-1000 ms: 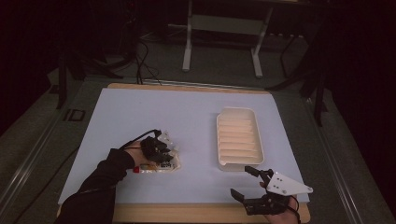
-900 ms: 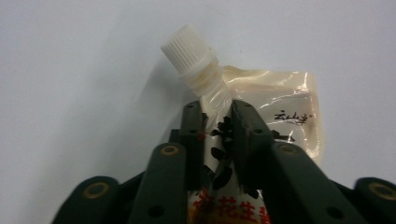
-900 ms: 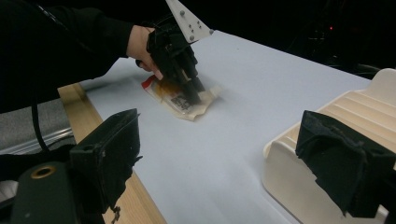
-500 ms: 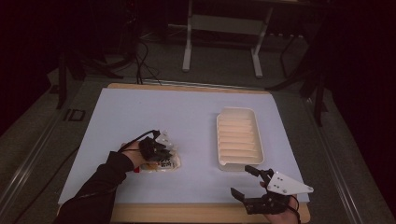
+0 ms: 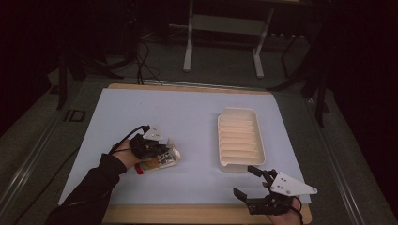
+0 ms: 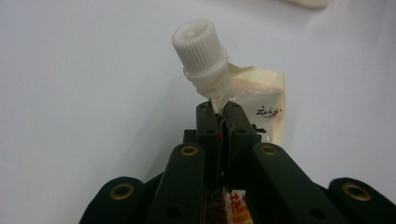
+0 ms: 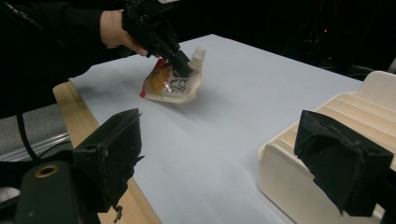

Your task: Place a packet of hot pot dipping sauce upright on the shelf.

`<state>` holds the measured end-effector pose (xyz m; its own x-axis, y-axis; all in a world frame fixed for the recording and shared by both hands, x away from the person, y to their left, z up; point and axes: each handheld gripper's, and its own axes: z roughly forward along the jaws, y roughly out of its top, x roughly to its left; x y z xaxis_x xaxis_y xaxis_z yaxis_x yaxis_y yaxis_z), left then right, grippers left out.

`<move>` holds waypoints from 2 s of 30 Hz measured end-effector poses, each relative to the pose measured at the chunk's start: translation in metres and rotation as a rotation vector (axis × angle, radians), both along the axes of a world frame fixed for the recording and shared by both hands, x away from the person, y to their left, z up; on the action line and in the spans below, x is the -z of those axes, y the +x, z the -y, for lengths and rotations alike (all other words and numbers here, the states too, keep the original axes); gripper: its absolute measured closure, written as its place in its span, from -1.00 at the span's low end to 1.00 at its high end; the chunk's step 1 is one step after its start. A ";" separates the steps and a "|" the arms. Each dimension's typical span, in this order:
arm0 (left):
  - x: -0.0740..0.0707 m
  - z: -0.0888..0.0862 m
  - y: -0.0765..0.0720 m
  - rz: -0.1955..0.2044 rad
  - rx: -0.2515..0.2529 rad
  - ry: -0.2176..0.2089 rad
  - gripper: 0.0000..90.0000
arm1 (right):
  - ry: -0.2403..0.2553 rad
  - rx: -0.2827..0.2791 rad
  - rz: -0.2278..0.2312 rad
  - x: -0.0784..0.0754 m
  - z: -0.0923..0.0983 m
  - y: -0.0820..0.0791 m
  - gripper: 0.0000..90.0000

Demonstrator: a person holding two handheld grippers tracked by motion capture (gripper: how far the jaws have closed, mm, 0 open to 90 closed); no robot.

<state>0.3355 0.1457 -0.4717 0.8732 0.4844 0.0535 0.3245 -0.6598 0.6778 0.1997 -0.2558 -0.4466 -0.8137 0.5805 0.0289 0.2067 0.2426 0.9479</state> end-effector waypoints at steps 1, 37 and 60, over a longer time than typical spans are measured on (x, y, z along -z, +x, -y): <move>-0.003 -0.001 -0.001 0.005 -0.010 -0.016 0.95 | 0.003 0.000 -0.001 0.000 0.001 0.000 -0.65; -0.028 0.022 -0.058 0.156 -0.078 -0.584 0.95 | 0.032 0.002 0.054 -0.015 -0.004 -0.004 -0.64; -0.010 0.055 -0.077 0.200 -0.122 -0.715 0.95 | 0.057 -0.055 0.015 -0.054 -0.050 0.042 -0.37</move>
<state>0.2584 0.0906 -0.4619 0.8176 0.5534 -0.1589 0.1930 -0.0034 0.9812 0.2421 -0.2059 -0.3924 -0.8450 0.5325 0.0482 0.1805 0.1991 0.9632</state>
